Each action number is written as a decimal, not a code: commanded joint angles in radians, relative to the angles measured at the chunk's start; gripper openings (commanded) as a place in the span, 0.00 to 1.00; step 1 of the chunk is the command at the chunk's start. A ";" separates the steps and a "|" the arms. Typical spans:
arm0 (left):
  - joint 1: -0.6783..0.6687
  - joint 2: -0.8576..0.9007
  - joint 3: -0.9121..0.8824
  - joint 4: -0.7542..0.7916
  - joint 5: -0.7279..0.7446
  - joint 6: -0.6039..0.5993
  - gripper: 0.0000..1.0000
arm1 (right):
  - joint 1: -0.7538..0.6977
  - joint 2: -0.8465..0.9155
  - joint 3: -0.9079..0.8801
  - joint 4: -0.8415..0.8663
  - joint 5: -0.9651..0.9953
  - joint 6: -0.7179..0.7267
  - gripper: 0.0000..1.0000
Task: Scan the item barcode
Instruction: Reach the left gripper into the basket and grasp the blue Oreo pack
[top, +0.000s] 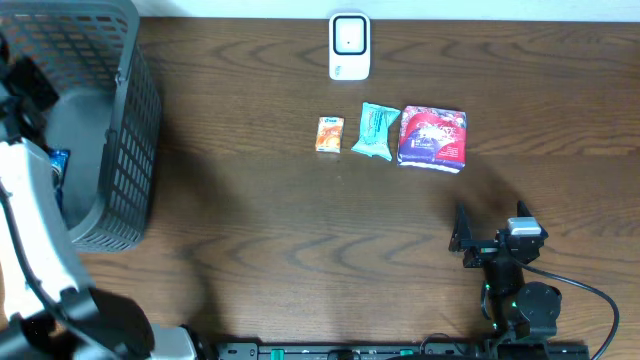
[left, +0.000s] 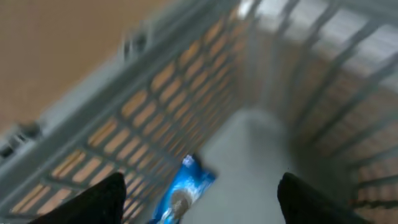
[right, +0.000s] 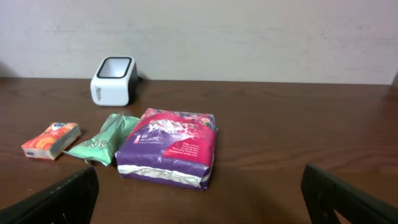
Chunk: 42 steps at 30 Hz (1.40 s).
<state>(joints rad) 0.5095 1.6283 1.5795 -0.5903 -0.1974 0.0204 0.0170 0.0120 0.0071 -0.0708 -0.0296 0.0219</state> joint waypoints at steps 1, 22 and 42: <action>0.056 0.087 -0.019 -0.053 -0.006 0.043 0.80 | -0.008 -0.005 -0.002 -0.004 -0.003 0.010 0.99; 0.079 0.322 -0.115 -0.051 -0.011 0.284 0.80 | -0.008 -0.005 -0.002 -0.004 -0.003 0.010 0.99; 0.092 0.476 -0.121 -0.022 -0.057 0.326 0.74 | -0.008 -0.005 -0.002 -0.004 -0.003 0.010 0.99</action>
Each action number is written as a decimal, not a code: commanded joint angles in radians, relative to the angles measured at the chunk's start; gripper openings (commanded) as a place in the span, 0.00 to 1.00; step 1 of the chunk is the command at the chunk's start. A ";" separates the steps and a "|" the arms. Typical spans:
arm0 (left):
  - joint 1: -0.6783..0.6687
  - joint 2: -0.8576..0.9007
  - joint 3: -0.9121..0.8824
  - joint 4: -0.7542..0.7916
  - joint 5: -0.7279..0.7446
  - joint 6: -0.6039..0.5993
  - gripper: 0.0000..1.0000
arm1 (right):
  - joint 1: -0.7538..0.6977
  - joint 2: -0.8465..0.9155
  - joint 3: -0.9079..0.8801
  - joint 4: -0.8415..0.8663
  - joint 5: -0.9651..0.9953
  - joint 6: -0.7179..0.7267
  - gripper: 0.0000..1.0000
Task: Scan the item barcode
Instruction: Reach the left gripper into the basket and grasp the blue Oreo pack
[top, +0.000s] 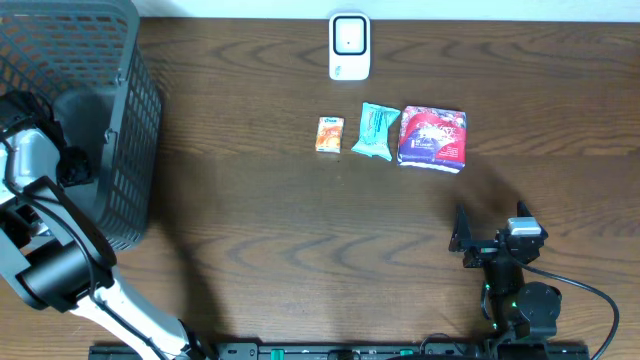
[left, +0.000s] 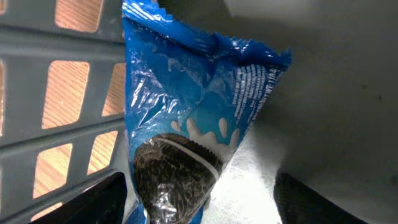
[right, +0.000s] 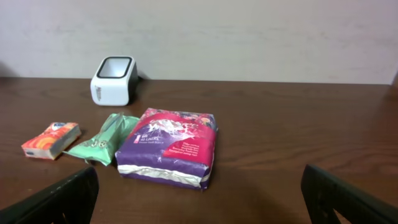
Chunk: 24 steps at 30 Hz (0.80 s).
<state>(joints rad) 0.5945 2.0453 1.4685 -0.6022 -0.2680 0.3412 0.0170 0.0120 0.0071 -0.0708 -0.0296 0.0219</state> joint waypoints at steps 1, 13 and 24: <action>0.008 0.063 -0.010 -0.010 0.029 0.005 0.72 | -0.008 -0.005 -0.002 -0.004 -0.003 0.010 0.99; 0.008 0.047 -0.010 -0.033 0.103 -0.109 0.07 | -0.008 -0.005 -0.002 -0.004 -0.003 0.010 0.99; -0.003 -0.325 -0.004 0.026 0.126 -0.514 0.07 | -0.008 -0.005 -0.002 -0.004 -0.003 0.010 0.99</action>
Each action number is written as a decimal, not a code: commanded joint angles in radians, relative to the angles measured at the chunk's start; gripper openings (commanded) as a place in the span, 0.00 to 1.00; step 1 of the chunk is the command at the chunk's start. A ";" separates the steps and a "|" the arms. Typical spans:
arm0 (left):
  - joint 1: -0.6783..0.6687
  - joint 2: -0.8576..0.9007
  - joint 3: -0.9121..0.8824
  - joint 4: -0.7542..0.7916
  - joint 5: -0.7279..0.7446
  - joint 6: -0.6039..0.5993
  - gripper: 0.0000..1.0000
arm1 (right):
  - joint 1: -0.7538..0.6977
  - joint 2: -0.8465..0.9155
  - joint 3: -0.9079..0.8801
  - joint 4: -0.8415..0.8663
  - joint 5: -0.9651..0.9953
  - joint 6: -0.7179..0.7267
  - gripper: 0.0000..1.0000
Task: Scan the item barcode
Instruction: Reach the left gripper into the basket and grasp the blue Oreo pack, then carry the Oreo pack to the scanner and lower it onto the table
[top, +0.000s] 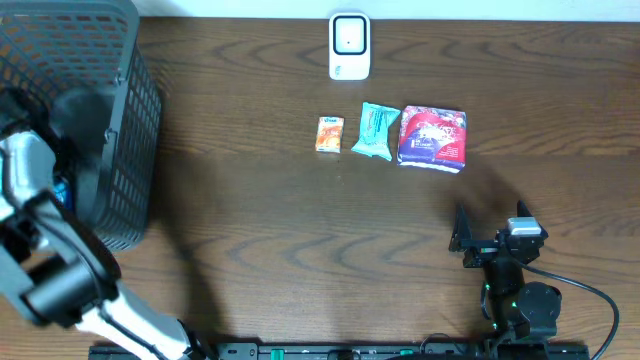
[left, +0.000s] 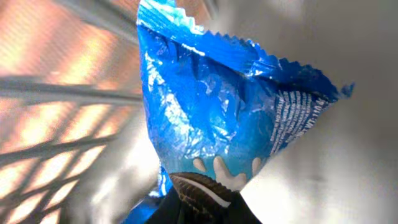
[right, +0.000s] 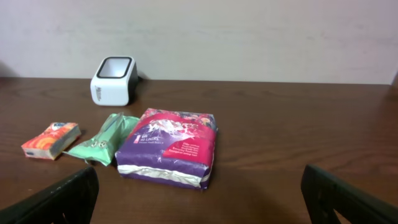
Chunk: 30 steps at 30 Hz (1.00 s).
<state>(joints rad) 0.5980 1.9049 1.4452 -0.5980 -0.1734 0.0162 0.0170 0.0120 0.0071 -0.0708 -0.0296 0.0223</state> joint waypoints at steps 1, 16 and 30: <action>-0.007 -0.231 0.020 0.032 0.068 -0.213 0.07 | -0.008 -0.005 -0.002 -0.004 -0.003 0.010 0.99; -0.240 -0.821 0.019 0.318 0.592 -0.377 0.07 | -0.008 -0.005 -0.002 -0.004 -0.003 0.010 0.99; -0.768 -0.701 0.019 0.315 0.524 -0.324 0.07 | -0.008 -0.005 -0.002 -0.004 -0.003 0.010 0.99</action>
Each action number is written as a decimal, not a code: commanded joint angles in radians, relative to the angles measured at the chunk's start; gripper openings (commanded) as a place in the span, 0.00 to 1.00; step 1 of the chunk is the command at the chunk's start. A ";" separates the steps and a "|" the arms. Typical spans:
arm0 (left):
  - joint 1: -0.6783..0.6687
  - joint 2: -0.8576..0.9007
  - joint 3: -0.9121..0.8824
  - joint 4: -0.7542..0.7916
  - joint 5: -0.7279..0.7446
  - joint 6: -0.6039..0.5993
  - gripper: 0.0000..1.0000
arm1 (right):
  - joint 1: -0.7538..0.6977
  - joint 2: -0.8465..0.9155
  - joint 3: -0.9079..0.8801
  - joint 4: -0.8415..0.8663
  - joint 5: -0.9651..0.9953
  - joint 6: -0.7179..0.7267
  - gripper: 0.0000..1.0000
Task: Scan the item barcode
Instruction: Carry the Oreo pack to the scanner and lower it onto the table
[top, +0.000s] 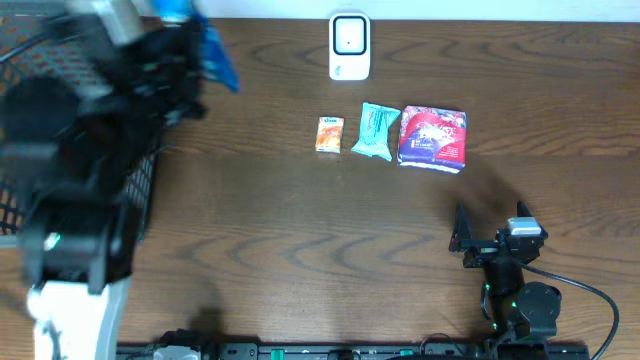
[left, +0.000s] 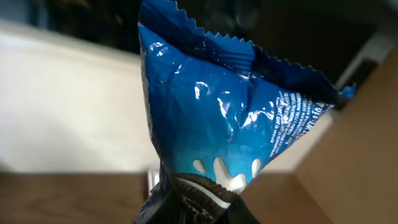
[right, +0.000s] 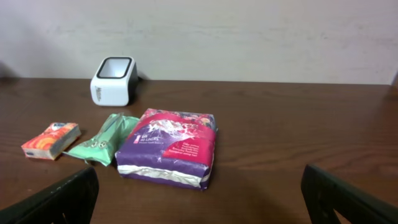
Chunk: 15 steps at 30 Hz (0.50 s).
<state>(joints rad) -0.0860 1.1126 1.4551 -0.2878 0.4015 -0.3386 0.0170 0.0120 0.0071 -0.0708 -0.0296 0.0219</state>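
A blue cookie packet (left: 230, 124) fills the left wrist view, with my left gripper (left: 198, 206) shut on its lower end. From overhead the packet (top: 214, 54) hangs high above the table's far left, just right of the basket, in the blurred left gripper (top: 188, 48). The white barcode scanner (top: 349, 45) stands at the far middle edge, well right of the packet; the right wrist view shows the scanner (right: 114, 81) too. My right gripper (right: 202, 205) rests open and empty at the near right.
The grey mesh basket (top: 25, 45) stands at the far left, partly hidden by my left arm. In a row in front of the scanner lie an orange packet (top: 329, 133), a green packet (top: 377, 130) and a purple-red pack (top: 432, 137).
My left gripper, then down inside the basket and shut on the blue packet, is now raised out of it with the packet, over the basket's right side. The right arm is unchanged.
My left gripper was open above the blue packet lying in the basket. Then it was close over the packet, still open. Then it was shut on the packet inside the basket, and now it holds it up outside the basket. The right arm stayed still.
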 joint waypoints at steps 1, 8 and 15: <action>-0.106 0.119 0.009 0.005 -0.069 0.031 0.07 | -0.008 -0.005 -0.002 -0.004 -0.003 0.010 0.99; -0.211 0.375 0.009 -0.009 -0.333 0.034 0.08 | -0.008 -0.005 -0.002 -0.004 -0.003 0.010 0.99; -0.220 0.596 0.009 -0.030 -0.417 -0.027 0.07 | -0.008 -0.005 -0.002 -0.004 -0.003 0.010 0.99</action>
<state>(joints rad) -0.3050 1.6581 1.4551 -0.3157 0.0608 -0.3252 0.0170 0.0120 0.0071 -0.0708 -0.0296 0.0223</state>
